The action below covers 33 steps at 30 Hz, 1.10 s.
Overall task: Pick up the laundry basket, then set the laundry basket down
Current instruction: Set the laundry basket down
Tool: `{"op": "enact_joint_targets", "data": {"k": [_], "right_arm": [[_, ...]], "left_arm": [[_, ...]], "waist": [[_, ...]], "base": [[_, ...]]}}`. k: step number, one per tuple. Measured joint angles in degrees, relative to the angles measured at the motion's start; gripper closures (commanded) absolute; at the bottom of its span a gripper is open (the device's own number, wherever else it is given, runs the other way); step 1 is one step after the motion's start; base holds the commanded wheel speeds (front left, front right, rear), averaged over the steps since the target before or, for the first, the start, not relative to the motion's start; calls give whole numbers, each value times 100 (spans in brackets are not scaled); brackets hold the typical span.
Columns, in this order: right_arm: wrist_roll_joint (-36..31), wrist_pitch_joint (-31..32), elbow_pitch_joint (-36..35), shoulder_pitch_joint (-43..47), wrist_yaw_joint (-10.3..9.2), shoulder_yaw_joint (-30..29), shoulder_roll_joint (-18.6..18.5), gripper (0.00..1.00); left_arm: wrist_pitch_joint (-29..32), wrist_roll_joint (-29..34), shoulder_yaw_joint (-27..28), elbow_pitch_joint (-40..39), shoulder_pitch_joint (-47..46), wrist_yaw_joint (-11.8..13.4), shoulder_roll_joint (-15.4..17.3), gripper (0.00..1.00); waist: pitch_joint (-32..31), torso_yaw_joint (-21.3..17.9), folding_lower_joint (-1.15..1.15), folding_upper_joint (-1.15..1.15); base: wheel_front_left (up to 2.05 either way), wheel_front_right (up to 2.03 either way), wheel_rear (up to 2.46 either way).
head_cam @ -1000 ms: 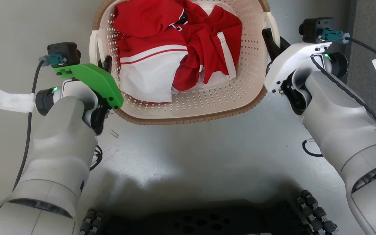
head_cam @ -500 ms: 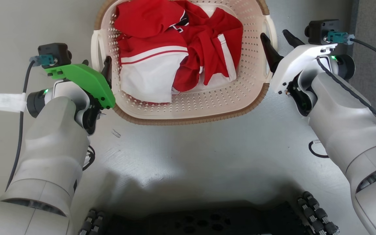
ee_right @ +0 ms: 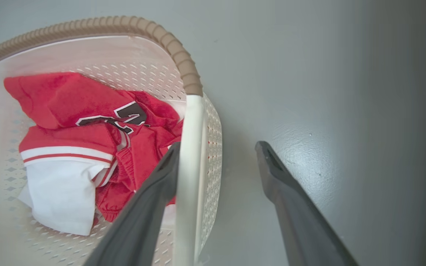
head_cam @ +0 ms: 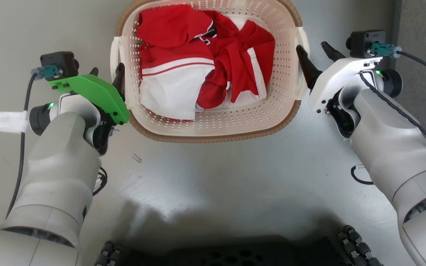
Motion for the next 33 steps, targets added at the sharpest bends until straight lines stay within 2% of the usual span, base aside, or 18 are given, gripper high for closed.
{"op": "enact_joint_targets", "data": {"k": [6, 14, 20, 27, 33], "right_arm": [[52, -22, -14, 115, 1, -9, -19, 0], [60, -30, -220, 221, 0, -78, -129, 0], [57, -38, -953, 304, 0, -406, -231, 0], [-10, -57, -1428, 810, 0, -689, -377, 0], [-183, -57, -1885, 1165, -12, -913, -383, 0]], "left_arm": [[-22, -10, -118, -10, 82, -5, 21, 0], [-400, 29, -256, -109, 164, -7, 46, 0], [-610, 164, -307, -197, 452, -7, 67, 0], [-654, 219, -311, -405, 689, -7, 138, 0], [-669, 372, -193, -913, 899, -3, 353, 0]], "waist": [[-206, -8, 0, 0], [-560, -26, 0, 0], [-1003, -58, 0, 0], [-1529, -90, 0, 0], [-2005, -119, 0, 0]], "base": [[0, 0, 0], [0, 0, 0], [0, 0, 0], [0, 0, 0], [0, 0, 0]]}}
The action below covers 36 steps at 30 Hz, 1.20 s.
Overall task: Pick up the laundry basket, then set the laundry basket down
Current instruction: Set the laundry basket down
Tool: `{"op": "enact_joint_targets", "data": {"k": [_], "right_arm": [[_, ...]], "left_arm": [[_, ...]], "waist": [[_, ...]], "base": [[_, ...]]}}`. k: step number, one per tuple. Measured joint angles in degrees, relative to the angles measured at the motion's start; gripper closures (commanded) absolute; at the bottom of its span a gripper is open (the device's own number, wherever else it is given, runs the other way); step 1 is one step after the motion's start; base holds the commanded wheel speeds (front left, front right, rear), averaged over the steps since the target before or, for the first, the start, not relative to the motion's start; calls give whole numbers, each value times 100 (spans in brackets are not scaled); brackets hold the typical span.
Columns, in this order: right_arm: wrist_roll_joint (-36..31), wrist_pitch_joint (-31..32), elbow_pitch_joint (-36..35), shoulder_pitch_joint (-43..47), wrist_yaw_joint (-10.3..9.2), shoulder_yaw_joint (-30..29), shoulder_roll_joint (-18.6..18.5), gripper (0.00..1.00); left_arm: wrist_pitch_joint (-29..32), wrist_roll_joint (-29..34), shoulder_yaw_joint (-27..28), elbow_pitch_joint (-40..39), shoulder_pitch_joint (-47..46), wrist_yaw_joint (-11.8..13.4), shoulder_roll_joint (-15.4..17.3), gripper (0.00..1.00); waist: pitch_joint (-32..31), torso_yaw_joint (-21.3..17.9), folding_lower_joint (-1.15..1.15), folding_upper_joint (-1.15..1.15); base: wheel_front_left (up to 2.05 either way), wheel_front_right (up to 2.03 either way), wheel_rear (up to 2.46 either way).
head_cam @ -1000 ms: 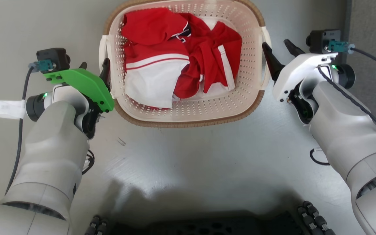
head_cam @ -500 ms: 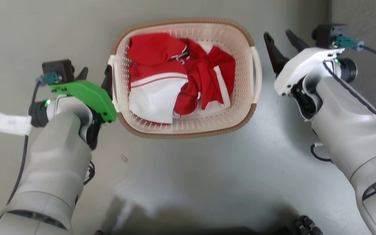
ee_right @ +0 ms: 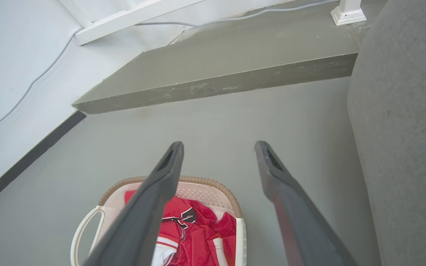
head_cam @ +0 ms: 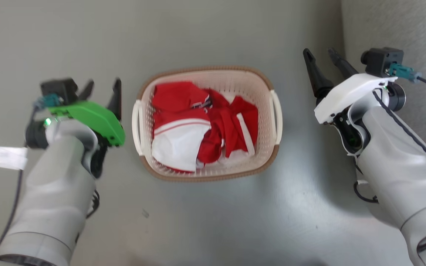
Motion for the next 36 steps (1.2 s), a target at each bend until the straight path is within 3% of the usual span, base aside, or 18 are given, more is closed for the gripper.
{"op": "enact_joint_targets", "data": {"k": [17, 29, 36], "right_arm": [[-671, -14, -1521, 884, -442, -802, -93, 0], [-1126, -15, -2307, 1574, -714, -1118, -151, 0], [-1359, -15, -2668, 2123, -867, -1199, -152, 0]], "left_arm": [[-1, 755, 683, -2261, 747, 544, 392, 0], [-1, 1222, 869, -3364, 1730, 967, 466, 0], [-1, 1305, 916, -3883, 2381, 1076, 480, 0]], "waist": [[-1272, -128, 0, 0], [-1870, -180, 0, 0], [-2131, -208, 0, 0]], "base": [[0, 0, 0], [0, 0, 0], [0, 0, 0]]}}
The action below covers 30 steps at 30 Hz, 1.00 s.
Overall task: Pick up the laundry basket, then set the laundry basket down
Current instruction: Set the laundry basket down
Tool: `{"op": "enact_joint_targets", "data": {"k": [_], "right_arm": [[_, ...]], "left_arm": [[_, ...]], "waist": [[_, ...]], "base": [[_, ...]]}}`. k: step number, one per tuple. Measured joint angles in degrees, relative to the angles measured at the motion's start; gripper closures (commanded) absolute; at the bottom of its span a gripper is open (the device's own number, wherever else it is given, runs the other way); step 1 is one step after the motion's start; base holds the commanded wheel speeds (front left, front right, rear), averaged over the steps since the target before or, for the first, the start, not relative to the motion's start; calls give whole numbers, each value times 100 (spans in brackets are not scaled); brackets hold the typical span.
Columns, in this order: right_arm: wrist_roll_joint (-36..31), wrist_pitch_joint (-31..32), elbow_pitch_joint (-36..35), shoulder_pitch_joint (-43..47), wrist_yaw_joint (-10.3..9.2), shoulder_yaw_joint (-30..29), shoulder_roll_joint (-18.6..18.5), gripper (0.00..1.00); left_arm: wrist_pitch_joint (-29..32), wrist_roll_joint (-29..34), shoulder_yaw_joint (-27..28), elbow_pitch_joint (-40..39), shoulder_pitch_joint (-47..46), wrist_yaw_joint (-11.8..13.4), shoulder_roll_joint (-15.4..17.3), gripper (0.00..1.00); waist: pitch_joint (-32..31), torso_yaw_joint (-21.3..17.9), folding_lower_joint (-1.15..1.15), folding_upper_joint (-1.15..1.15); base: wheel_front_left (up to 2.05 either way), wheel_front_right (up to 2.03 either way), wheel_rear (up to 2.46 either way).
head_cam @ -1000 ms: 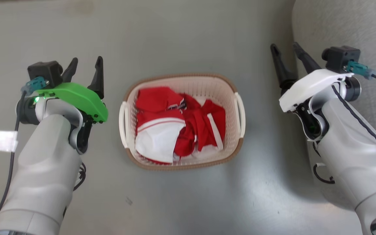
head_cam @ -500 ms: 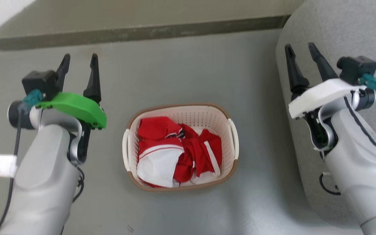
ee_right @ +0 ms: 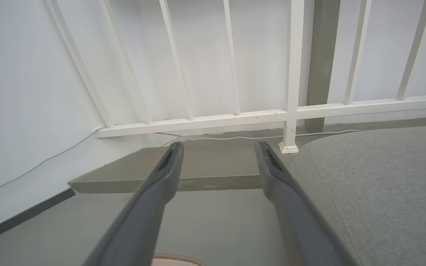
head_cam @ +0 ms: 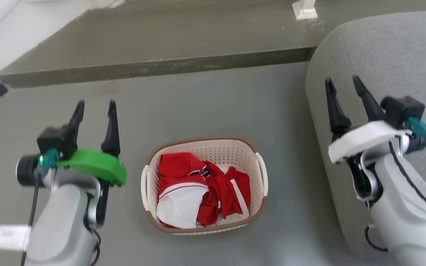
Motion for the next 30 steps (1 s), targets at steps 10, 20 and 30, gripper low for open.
{"op": "enact_joint_targets", "data": {"k": [10, 20, 30], "right_arm": [[-243, 0, -394, 810, -189, -86, 29, 0], [-294, 0, -643, 1416, -242, -103, 56, 0], [-337, 0, -894, 1853, -301, -177, 53, 0]], "left_arm": [[0, 100, 88, -457, 1010, 138, 0, 0], [0, 250, 87, -781, 1654, 190, 4, 0], [0, 260, 180, -1095, 2097, 219, 18, 0]], "waist": [[-356, -52, 0, 0], [-646, -85, 0, 0], [-750, -98, 0, 0]], "base": [[0, 0, 0], [0, 0, 0], [0, 0, 0]]}}
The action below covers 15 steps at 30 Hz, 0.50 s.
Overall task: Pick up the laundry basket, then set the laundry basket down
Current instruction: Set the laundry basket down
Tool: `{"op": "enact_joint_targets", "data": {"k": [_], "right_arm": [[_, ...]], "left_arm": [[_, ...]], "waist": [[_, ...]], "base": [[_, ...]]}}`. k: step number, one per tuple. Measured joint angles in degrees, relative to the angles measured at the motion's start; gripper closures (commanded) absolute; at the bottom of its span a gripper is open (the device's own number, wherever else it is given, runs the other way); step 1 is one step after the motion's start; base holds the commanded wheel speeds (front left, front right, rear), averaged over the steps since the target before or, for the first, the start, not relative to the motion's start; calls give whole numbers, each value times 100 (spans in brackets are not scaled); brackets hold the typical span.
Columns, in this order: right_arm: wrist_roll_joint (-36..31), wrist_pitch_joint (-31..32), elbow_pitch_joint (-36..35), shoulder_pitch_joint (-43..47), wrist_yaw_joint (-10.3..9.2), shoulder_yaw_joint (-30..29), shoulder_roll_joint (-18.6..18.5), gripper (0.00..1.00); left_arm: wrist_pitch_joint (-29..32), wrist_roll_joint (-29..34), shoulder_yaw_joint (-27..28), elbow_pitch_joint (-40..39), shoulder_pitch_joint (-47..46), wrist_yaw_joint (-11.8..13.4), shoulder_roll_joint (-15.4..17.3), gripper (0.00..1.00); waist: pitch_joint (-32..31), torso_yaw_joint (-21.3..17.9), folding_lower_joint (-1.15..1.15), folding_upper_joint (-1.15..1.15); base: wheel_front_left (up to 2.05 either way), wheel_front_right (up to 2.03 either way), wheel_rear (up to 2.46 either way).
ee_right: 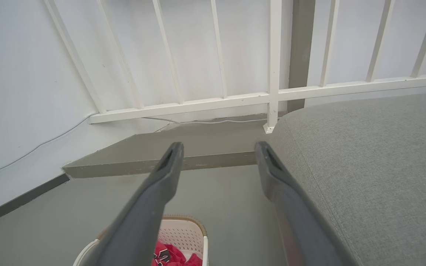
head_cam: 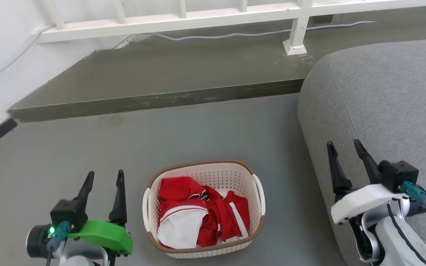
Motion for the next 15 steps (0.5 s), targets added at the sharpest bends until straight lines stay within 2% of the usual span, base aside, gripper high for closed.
{"op": "enact_joint_targets", "data": {"k": [15], "right_arm": [[-82, 0, -160, 237, -94, -76, -14, 0]], "left_arm": [[0, 90, 112, -236, 248, 75, 34, 0]], "waist": [[-8, 4, 0, 0]], "base": [[0, 0, 0]]}}
